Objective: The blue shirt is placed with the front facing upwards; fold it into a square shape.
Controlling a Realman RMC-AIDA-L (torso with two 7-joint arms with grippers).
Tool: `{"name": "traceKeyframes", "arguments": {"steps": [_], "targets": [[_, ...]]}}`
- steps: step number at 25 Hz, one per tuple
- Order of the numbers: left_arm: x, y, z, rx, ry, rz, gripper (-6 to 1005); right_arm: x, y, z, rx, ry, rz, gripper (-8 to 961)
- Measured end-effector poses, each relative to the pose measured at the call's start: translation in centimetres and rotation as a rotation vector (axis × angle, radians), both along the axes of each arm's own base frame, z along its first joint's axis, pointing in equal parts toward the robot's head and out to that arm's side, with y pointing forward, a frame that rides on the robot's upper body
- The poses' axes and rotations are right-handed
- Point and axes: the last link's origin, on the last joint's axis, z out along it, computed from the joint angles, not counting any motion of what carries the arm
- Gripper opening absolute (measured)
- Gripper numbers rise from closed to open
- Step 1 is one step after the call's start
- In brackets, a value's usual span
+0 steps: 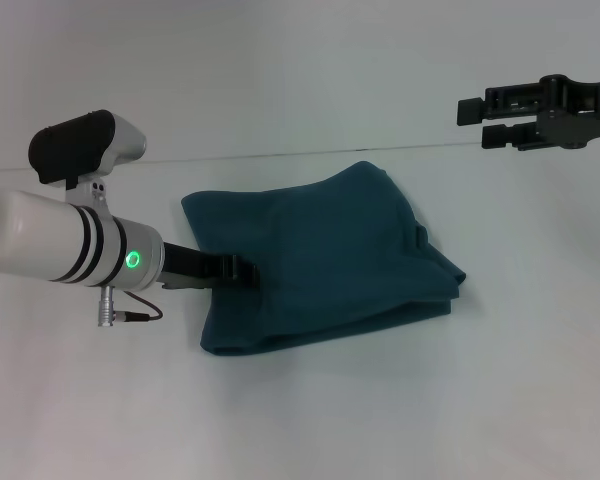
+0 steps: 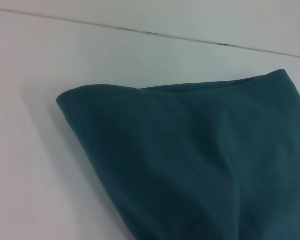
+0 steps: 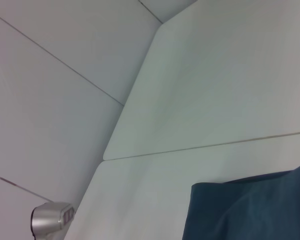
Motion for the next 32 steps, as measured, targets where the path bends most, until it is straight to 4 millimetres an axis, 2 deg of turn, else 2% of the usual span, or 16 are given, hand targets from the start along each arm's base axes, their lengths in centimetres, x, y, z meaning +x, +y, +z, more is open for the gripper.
{"name": "traceKeyframes", "arguments": {"steps": [3, 11, 17, 32], "targets": [[0.0, 0.0, -0.1, 0.001, -0.002, 0.001, 511, 0.0, 0.0, 0.0, 0.0, 0.0, 0.0, 780], [1.0, -0.4, -0.2, -0.029, -0.014, -0.034, 333, 0.1, 0.0, 0.0, 0.002, 0.001, -0.005, 780], [1.4, -1.5, 1.4, -0.042, -0.057, -0.079, 149, 0.1, 0.1, -0.2, 0.003, 0.004, -0.01, 779], [0.7, -2.5, 2.1, -0.082, -0.087, -0.058, 97, 0.0, 0.3, -0.1, 0.011, 0.013, -0.012, 779]]}}
